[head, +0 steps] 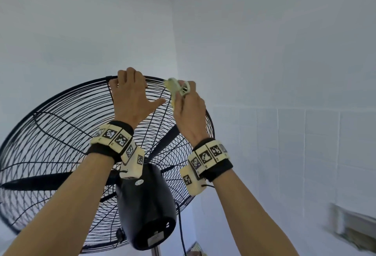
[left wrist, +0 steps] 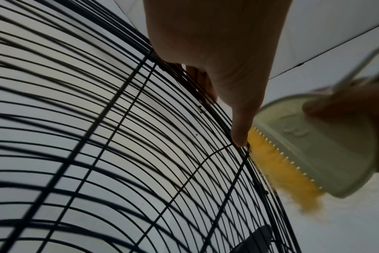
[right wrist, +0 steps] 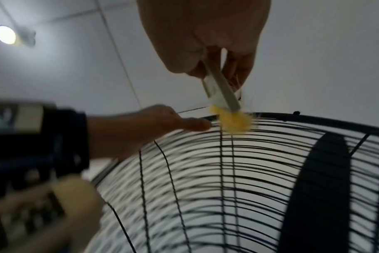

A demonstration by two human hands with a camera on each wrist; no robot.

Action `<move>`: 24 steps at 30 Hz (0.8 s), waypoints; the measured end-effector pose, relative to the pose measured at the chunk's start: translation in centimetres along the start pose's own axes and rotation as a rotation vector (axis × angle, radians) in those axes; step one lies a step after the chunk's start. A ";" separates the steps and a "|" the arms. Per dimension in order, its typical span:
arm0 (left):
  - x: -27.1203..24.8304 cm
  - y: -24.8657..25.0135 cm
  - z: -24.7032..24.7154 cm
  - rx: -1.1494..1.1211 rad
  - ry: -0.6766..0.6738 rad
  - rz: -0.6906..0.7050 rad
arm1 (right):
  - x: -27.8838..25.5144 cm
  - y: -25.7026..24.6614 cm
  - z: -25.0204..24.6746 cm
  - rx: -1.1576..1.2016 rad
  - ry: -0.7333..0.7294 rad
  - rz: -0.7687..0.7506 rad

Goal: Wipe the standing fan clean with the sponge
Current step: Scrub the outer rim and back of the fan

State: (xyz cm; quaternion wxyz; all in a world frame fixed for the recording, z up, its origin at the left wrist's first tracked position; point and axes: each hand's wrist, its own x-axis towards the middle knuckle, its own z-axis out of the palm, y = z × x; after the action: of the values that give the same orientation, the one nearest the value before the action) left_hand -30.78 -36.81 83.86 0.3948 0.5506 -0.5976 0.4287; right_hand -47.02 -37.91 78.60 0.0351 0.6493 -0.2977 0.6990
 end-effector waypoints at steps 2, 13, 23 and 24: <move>-0.1 -0.3 -0.1 -0.002 0.004 0.004 | -0.1 1.1 -0.7 0.046 0.079 0.096; -0.2 -0.2 -0.3 0.040 -0.001 -0.007 | 2.8 0.2 -1.0 -0.033 0.028 0.072; -0.3 0.3 -0.8 0.039 -0.024 0.013 | 0.9 2.7 -1.9 -0.345 0.002 0.224; -0.2 0.0 -0.8 0.037 -0.031 0.007 | 1.6 2.0 -1.5 -0.293 0.009 0.123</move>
State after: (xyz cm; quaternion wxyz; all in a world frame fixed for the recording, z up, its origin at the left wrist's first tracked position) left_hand -30.78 -36.01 83.87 0.3737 0.5626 -0.5974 0.4325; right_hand -49.44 -39.43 79.34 0.0880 0.6145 -0.4356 0.6519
